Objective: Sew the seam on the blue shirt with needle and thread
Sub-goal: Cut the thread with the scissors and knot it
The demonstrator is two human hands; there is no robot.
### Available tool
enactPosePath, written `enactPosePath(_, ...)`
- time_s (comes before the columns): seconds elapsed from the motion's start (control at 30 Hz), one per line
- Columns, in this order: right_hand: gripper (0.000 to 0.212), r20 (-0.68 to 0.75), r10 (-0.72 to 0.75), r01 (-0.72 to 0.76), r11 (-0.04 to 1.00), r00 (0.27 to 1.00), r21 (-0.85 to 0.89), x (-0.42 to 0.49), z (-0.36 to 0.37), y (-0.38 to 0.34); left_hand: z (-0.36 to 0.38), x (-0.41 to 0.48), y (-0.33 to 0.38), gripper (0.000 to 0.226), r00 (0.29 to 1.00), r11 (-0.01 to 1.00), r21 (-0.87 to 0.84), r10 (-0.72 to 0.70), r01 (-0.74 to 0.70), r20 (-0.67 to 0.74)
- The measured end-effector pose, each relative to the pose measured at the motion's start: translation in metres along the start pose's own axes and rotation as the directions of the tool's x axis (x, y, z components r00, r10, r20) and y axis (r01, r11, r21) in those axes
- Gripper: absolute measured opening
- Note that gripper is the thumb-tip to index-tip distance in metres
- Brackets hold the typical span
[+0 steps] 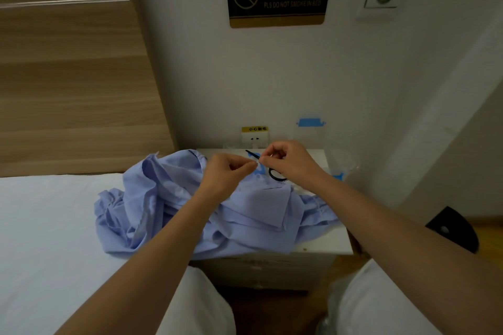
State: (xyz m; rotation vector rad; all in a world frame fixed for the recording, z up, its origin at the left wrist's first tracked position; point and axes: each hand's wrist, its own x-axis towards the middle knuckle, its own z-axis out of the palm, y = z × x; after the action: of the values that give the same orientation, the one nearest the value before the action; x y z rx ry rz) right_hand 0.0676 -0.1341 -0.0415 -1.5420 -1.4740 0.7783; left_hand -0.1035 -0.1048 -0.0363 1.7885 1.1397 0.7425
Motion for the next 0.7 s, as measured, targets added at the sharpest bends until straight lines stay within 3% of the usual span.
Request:
enactPosePath(0.13, 0.008, -0.004, 0.003, -0.003, 1.0, 1.0, 0.002, 0.001, -0.001, 0.002, 0.001, -0.004, 0.008, 0.012, 1.0, 0.996, -0.083, -0.024, 0.025, 0.02)
enactPosePath(0.37, 0.01, 0.042, 0.001, -0.001, 1.0, 0.999, 0.016, -0.001, 0.004, 0.006, 0.002, 0.0, 0.008, 0.005, 0.935, 0.86, -0.373, -0.347, 0.349, 0.075)
enactPosePath(0.47, 0.009, 0.12, -0.005, 0.003, 1.0, 0.993, 0.016, -0.002, 0.01, 0.011, 0.011, 0.003, 0.004, 0.003, 0.92, 0.781, -0.51, -0.39, 0.36, 0.052)
enactPosePath(0.53, 0.01, 0.15, -0.015, 0.011, 1.0, 0.989, 0.027, -0.002, 0.013, 0.011, 0.018, 0.004, 0.001, 0.006, 0.935, 0.795, -0.539, -0.352, 0.278, -0.037)
enactPosePath(0.6, 0.011, 0.133, -0.022, 0.018, 0.999, 0.991, 0.031, 0.001, 0.014, 0.015, 0.021, 0.006, -0.008, 0.007, 0.958, 0.896, -0.426, -0.22, 0.124, -0.183)
enactPosePath(0.7, 0.009, 0.076, -0.032, 0.03, 0.999, 0.997, 0.027, 0.009, 0.016, 0.024, 0.022, 0.014, -0.029, 0.006, 0.948, 0.995, 0.061, 0.097, -0.082, -0.302)
